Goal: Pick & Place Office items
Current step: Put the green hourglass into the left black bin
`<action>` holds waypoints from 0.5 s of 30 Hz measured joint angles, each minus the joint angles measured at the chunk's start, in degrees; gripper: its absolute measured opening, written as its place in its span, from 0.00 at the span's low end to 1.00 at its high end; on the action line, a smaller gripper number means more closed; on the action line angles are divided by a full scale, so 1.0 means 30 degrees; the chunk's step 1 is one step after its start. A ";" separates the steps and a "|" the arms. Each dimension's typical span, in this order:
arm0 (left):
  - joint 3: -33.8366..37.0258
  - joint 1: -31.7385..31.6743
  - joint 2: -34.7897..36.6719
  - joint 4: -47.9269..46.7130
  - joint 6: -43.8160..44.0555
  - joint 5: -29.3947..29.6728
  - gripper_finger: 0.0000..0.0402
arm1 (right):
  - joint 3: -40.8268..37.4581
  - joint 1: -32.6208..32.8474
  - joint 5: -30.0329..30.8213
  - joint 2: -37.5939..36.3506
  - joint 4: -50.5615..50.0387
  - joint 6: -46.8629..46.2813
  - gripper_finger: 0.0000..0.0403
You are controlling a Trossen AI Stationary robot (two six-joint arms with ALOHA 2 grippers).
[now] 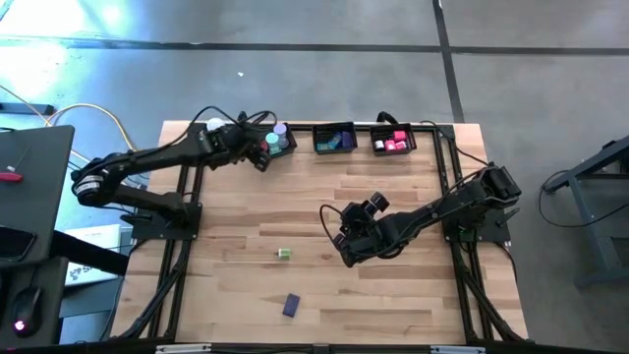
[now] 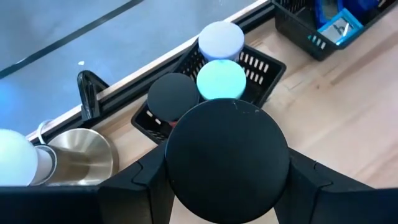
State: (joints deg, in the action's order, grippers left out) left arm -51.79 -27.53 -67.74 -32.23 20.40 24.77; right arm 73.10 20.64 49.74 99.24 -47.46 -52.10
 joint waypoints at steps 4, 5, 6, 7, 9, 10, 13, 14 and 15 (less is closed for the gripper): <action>0.0000 -0.0404 -0.0702 0.0350 -0.0148 0.0007 0.48 | 0.0000 0.0000 -0.0001 0.0000 0.0028 -0.0043 0.49; 0.0000 -0.0458 -0.0901 0.0473 -0.0244 0.0011 0.48 | 0.0000 0.0000 -0.0007 0.0000 0.0033 -0.0043 0.49; 0.0000 -0.0547 -0.1113 0.0586 -0.0284 0.0017 0.48 | 0.0000 0.0000 -0.0007 0.0000 0.0035 -0.0043 0.49; 0.0000 -0.0650 -0.1341 0.0672 -0.0285 0.0015 0.48 | 0.0000 0.0000 -0.0007 0.0000 0.0035 -0.0043 0.49; 0.0007 -0.0857 -0.1781 0.0892 -0.0292 0.0007 0.48 | 0.0000 0.0012 -0.0007 0.0000 0.0035 -0.0043 0.49; 0.0007 -0.0940 -0.1955 0.1113 -0.0299 0.0008 0.48 | 0.0000 0.0046 -0.0007 0.0000 0.0035 -0.0043 0.49; 0.0007 -0.1004 -0.2406 0.1731 -0.0431 0.0031 0.48 | 0.0000 0.0209 -0.0007 0.0000 0.0035 -0.0037 0.49; 0.0007 -0.0998 -0.2548 0.1941 -0.0501 0.0045 0.48 | 0.0000 0.0260 -0.0007 0.0000 0.0035 -0.0035 0.49; 0.0007 -0.0997 -0.2635 0.2164 -0.0510 0.0055 0.48 | 0.0000 0.0292 -0.0007 0.0000 0.0028 -0.0035 0.49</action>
State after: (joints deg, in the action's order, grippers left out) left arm -51.77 -30.52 -75.65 -25.74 18.87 24.94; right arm 73.10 21.52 49.71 99.24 -47.37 -52.21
